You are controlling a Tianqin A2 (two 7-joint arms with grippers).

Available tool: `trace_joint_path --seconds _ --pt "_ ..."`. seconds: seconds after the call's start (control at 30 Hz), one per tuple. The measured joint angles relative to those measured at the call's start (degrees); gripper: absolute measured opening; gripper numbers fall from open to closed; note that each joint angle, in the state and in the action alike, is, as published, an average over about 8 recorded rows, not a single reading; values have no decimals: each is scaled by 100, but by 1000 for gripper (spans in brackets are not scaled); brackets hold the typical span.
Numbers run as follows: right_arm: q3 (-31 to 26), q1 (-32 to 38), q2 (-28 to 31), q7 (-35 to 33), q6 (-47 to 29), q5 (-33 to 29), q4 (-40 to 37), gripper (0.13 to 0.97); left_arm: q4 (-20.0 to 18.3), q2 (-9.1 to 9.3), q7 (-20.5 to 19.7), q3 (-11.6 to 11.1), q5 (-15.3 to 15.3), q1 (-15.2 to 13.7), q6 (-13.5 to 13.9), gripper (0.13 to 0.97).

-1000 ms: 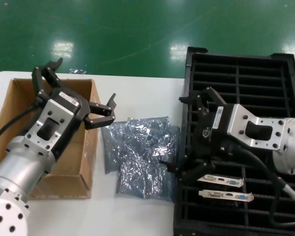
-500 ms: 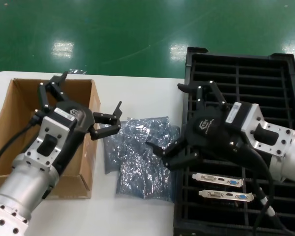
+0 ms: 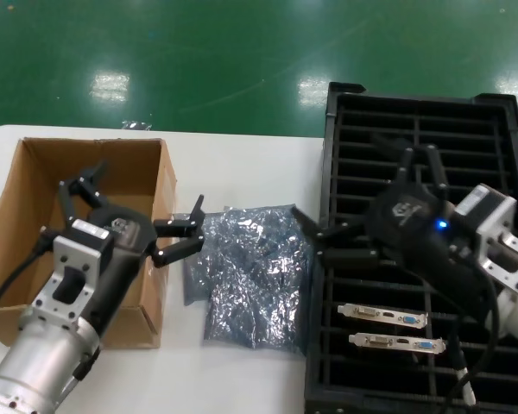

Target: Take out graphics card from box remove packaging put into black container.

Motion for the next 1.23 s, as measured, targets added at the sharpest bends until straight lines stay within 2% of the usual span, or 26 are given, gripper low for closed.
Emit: trace_joint_path --seconds 0.83,0.97,1.23 --pt "1040 -1839 -635 -1653 2598 1657 -702 966 658 -405 1054 359 -2617 693 -1378 966" --pt "1131 -1999 -690 -1800 2829 1804 -764 966 715 -440 1148 390 -2851 753 -1501 966" --pt "1151 -2034 -702 -1831 2878 1835 -778 966 728 -448 1168 397 -2901 766 -1527 966"
